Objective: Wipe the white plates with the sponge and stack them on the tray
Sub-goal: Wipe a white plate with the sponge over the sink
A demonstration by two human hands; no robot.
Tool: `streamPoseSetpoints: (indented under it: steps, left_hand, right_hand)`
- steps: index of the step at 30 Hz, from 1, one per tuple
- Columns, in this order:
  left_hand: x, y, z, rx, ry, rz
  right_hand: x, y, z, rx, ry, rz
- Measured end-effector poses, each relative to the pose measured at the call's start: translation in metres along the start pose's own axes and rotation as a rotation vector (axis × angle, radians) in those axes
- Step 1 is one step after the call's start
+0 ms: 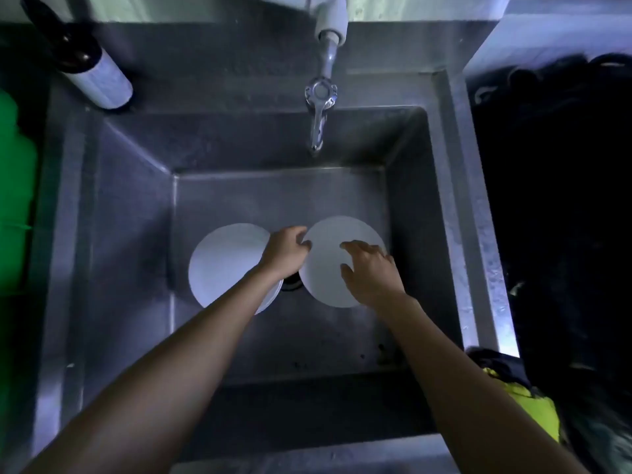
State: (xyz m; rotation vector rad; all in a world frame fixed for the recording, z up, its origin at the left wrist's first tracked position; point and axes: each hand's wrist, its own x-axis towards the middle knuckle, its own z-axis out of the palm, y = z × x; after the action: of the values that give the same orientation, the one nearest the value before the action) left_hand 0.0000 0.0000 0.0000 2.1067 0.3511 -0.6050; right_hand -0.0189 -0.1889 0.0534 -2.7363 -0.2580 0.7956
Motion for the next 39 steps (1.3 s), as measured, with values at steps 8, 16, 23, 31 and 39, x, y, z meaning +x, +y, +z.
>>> streamPoseSetpoints:
  steps: [8,16,23,31,39]
  left_hand:
    - [0.026,-0.008,0.012,0.012,0.003,-0.089]
    - [0.022,-0.014,0.026,-0.037,0.077,-0.089]
    - [0.029,-0.016,0.033,-0.072,0.156,-0.203]
    - [0.024,-0.019,0.038,-0.084,0.16,-0.261]
    - [0.0,-0.021,0.036,-0.156,-0.005,-0.346]
  right_hand:
    - [0.018,0.013,0.016,0.058,-0.039,0.039]
    - [0.02,0.016,0.022,0.086,-0.038,0.046]
    - [0.013,0.017,0.026,0.097,-0.024,0.048]
    - [0.003,0.016,0.025,0.117,-0.015,0.047]
    - [-0.022,0.015,0.018,0.11,0.024,0.037]
